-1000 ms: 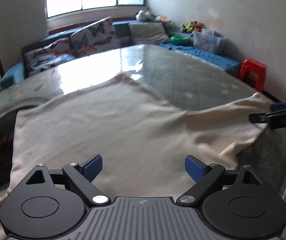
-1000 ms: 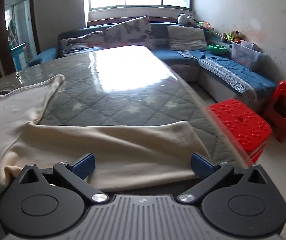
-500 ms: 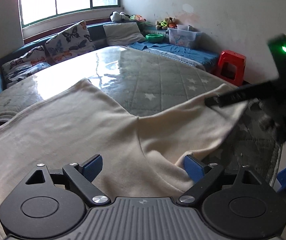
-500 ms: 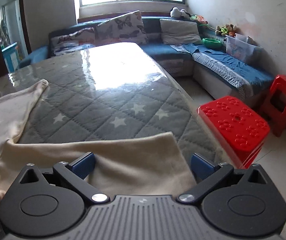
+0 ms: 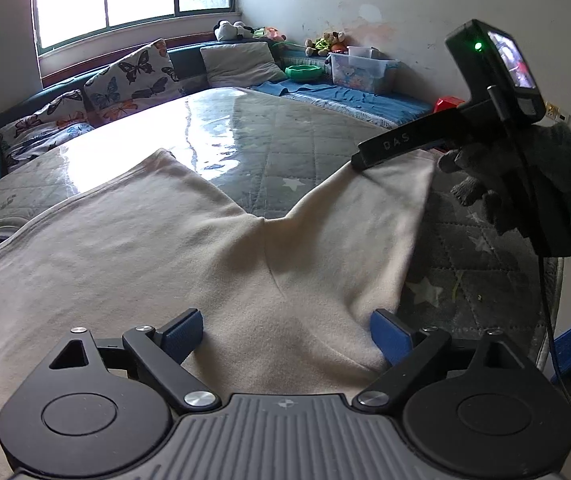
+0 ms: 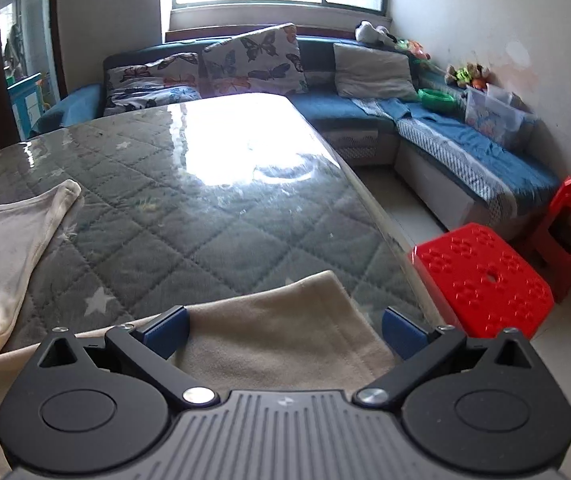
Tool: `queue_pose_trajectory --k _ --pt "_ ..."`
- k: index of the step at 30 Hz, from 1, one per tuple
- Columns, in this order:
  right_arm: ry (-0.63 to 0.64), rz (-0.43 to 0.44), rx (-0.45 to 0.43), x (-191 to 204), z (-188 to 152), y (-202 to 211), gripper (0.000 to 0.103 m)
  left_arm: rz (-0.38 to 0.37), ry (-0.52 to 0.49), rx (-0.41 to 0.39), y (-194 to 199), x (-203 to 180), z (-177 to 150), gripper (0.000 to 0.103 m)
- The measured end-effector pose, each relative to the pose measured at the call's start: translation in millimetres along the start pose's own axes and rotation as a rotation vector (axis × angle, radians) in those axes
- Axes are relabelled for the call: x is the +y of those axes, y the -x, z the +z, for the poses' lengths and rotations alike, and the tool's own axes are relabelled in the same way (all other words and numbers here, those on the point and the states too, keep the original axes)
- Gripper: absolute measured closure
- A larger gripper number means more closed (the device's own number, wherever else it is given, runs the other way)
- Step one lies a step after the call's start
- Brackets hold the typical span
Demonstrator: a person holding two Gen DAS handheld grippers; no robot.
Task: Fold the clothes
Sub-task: 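Release the sleeve with the right gripper and flatten the folded side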
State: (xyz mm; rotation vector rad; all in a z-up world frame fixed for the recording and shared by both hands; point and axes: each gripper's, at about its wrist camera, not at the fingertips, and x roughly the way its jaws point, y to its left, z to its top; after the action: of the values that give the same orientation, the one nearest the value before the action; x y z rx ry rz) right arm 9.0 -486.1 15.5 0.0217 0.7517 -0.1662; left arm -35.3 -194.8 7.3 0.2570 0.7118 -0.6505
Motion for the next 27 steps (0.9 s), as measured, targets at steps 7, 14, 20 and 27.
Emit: queue_pose_trajectory --k 7,14,20,27 --pt "0.052 0.101 -0.035 7 -13 42 0.0 -0.002 -0.001 -0.005 1 -1 0 0.008" --pt "0.129 0.16 0.024 11 -34 37 0.0 -0.005 -0.008 -0.005 1 -2 0 0.006" --pt "0.076 0.062 0.025 -8 -23 29 0.0 -0.006 -0.009 -0.005 1 -2 -1 0.006" --pt "0.163 0.141 -0.027 11 -29 61 0.0 -0.009 -0.007 -0.001 4 0 -1 0.005"
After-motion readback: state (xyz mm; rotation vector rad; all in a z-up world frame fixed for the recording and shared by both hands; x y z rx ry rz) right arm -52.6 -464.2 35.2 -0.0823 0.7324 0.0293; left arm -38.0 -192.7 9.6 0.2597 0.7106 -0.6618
